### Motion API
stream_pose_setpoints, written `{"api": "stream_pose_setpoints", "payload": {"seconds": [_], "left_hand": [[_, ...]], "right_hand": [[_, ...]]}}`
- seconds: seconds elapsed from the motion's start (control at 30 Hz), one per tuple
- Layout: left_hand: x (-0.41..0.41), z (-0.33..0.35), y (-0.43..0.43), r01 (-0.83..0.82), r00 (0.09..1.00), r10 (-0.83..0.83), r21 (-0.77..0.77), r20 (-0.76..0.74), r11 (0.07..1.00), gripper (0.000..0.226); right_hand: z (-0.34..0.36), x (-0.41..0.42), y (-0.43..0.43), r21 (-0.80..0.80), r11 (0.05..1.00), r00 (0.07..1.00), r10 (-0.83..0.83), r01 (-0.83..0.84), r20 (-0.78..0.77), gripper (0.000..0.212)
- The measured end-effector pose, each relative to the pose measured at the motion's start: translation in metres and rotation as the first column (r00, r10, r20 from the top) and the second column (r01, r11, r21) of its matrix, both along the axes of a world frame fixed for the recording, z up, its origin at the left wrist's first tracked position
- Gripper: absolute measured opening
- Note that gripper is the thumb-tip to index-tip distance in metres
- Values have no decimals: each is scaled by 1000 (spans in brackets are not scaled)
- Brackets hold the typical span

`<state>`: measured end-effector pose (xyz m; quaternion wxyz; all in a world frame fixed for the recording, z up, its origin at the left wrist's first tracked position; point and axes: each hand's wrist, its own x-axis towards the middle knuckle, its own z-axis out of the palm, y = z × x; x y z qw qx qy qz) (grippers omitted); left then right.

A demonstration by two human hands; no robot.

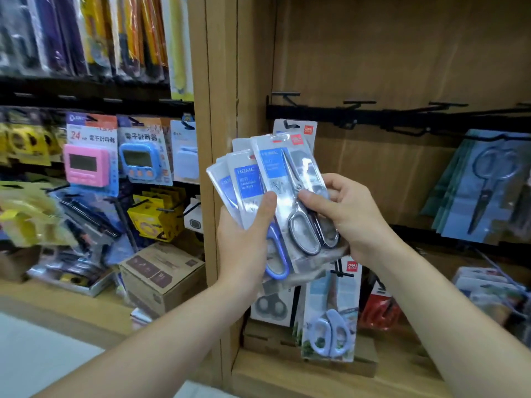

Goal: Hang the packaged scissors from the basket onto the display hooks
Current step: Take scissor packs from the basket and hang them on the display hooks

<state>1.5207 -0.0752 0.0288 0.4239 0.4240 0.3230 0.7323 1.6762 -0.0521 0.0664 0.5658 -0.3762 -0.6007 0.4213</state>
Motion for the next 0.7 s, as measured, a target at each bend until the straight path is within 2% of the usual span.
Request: {"api": "stream_pose_setpoints", "payload": {"seconds": [0.13, 0.23, 0.33, 0.43, 0.6, 0.7], "left_hand": [[-10, -3, 2, -124, 987, 123, -2, -107, 992, 37], [-21, -5, 1, -267, 942, 265, 19, -207, 963, 30], [-24, -9, -3, -358, 905, 354, 28, -235, 933, 29], [-23, -9, -7, -385, 887, 386, 54, -253, 921, 35], [-30, -11, -5, -397, 868, 395, 57, -300, 916, 28], [-32, -14, -3, -375, 881, 370, 41, -296, 926, 26]], "right_hand": [[5, 7, 4, 9, 1000, 1000, 15, -15, -1, 30], [14, 17, 8, 148, 988, 995, -60, 47, 85, 30], [20, 23, 18, 291, 950, 968, -171, 112, 184, 34], [20, 23, 32, 363, 918, 947, -247, 160, 207, 37], [11, 22, 57, 341, 918, 913, -301, 200, 277, 37], [4, 21, 72, 337, 886, 878, -409, 318, 247, 31]]}}
